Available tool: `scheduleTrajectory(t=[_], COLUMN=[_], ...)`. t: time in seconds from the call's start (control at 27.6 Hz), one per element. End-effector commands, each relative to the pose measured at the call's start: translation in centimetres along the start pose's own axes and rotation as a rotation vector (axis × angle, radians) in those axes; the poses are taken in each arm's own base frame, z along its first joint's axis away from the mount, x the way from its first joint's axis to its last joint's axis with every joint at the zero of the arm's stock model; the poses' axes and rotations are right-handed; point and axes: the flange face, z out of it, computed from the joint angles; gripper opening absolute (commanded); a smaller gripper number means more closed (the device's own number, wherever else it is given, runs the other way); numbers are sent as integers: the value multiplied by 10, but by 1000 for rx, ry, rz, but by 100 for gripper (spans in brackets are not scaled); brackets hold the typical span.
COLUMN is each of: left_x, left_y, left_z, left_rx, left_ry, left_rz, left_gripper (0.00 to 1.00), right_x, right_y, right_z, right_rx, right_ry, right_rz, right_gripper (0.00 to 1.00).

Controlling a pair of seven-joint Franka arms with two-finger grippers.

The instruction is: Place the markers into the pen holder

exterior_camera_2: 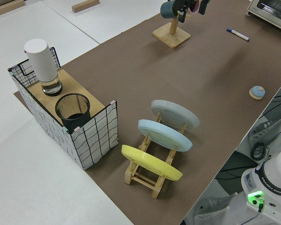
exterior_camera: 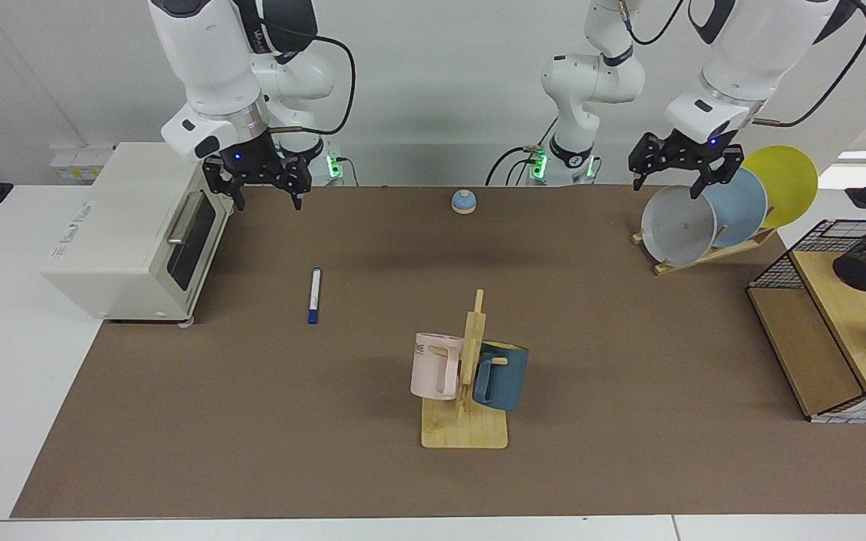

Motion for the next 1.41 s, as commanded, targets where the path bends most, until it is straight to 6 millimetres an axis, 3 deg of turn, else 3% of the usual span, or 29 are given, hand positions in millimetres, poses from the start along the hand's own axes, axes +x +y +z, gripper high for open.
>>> scheduleTrajectory(t=[0.0, 0.72, 1.01, 1.23, 1.37], left_x=[-7, -5, -5, -6, -6], left_y=[2, 8, 7, 7, 7], left_z=[-1, -1, -1, -1, 0], left_rx=[-14, -11, -13, -13, -15], left_ry=[0, 13, 13, 12, 10], left_rz=[-1, 19, 21, 21, 21], left_gripper=[100, 100, 100, 100, 100], right_x=[-3, -2, 10, 35, 45], right_y=[2, 5, -4, 0, -1], right_z=[0, 6, 69, 155, 196], right_rx=[-6, -3, 6, 27, 39], right_ry=[8, 3, 33, 42, 42], right_rz=[-7, -13, -26, -9, -10], right_gripper=[100, 100, 100, 100, 100])
